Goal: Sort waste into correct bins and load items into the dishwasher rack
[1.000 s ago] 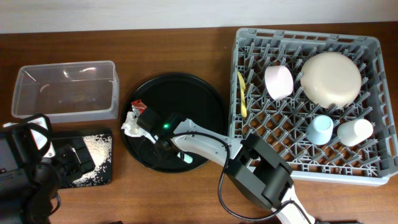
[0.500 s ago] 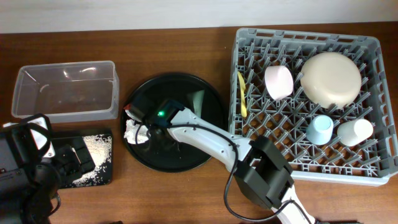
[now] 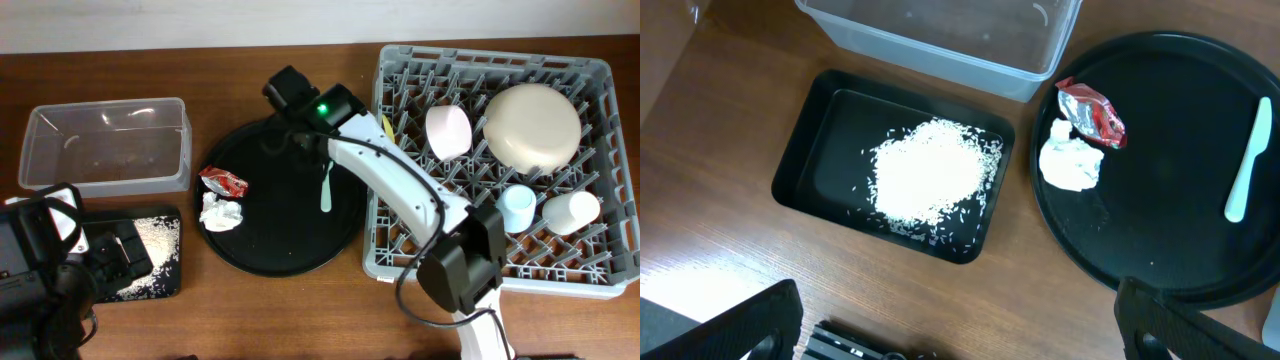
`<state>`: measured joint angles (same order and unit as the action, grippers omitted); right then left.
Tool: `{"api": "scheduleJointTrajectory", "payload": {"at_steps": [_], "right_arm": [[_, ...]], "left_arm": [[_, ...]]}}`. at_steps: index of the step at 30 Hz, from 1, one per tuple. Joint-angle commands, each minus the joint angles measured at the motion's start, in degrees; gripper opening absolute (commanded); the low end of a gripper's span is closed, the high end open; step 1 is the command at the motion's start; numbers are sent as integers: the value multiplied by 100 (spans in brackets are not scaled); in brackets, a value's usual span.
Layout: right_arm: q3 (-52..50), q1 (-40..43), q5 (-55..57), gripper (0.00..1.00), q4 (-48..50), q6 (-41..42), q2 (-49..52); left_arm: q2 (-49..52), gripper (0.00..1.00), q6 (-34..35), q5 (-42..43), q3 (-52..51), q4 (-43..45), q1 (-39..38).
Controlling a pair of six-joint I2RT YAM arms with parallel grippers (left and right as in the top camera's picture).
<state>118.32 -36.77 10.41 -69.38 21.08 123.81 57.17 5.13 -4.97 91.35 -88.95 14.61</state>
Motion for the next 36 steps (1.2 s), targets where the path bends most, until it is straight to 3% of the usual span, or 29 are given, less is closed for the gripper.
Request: {"api": "scheduleJointTrajectory", "payload": {"at_steps": [1,3,6,8,13,23,36], "right_arm": [[-809,356,-675,31,586,839,44],[-1233,385,-693,42,876,1134,44],[-1843,378,-721,47,1386,1353,44],[-2157,365,-798,56,1792,1340,44],[-2712,284,-1021,56,2420,1231,44],[-3101,131,-1023,27,2680,1274,42],[-3086,39,-831,15,2632,916,-313]], "left_arm": [[-13,99,-90,-46,9,11,31],[-13,99,-90,-46,9,11,31],[-13,99,-90,-46,9,11,31],[-13,99,-90,-46,9,9,31],[-13,99,-90,-46,9,7,31],[-13,99,-90,-46,9,11,31],[-13,99,-90,-46,9,9,31]]}}
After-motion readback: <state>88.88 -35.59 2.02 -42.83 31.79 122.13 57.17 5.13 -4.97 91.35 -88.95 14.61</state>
